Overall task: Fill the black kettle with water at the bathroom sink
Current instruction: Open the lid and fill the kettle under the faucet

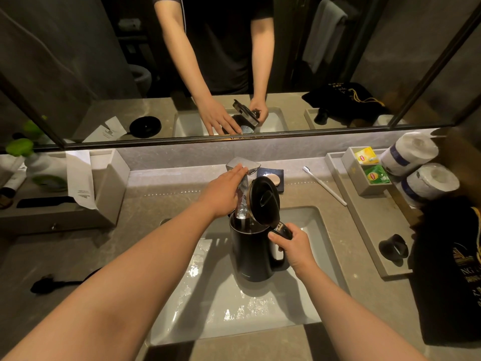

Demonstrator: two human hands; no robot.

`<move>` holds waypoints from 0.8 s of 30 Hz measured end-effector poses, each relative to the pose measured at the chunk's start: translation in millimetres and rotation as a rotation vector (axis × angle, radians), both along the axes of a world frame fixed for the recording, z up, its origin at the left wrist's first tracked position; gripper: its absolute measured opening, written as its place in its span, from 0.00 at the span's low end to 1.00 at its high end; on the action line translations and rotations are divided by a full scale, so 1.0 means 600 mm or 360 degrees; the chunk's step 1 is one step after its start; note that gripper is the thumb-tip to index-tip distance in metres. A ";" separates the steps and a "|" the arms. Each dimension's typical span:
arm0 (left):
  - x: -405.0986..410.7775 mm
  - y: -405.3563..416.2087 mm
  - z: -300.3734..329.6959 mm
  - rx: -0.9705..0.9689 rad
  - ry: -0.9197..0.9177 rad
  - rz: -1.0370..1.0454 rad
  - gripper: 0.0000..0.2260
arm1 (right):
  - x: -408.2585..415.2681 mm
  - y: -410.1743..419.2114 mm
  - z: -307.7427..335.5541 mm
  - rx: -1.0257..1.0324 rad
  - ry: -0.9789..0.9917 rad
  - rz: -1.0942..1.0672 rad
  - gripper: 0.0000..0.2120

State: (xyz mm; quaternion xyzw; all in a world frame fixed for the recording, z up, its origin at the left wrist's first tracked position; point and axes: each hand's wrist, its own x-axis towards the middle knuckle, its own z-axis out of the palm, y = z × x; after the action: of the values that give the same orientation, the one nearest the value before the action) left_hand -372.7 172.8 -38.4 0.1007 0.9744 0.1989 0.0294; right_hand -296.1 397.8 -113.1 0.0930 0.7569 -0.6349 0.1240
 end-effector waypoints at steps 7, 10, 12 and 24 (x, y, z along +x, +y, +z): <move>0.000 0.000 0.001 0.0010 -0.0006 0.0004 0.31 | 0.001 0.000 0.000 0.0008 -0.0001 -0.0005 0.06; 0.000 0.000 0.002 0.0008 -0.0009 0.0004 0.31 | 0.000 0.000 0.001 0.0014 -0.0004 -0.0013 0.06; 0.001 0.001 0.002 0.0008 -0.0009 0.0002 0.32 | 0.001 0.000 0.001 0.0016 0.0001 -0.0017 0.06; 0.000 0.000 0.001 0.0025 -0.0027 -0.0008 0.32 | 0.002 0.001 0.005 0.0002 0.0006 0.0008 0.06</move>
State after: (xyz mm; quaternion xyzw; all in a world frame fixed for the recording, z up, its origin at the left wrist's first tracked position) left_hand -372.8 172.6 -38.0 0.1017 0.9722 0.2074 0.0375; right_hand -294.9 398.4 -109.9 0.0900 0.7578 -0.6343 0.1241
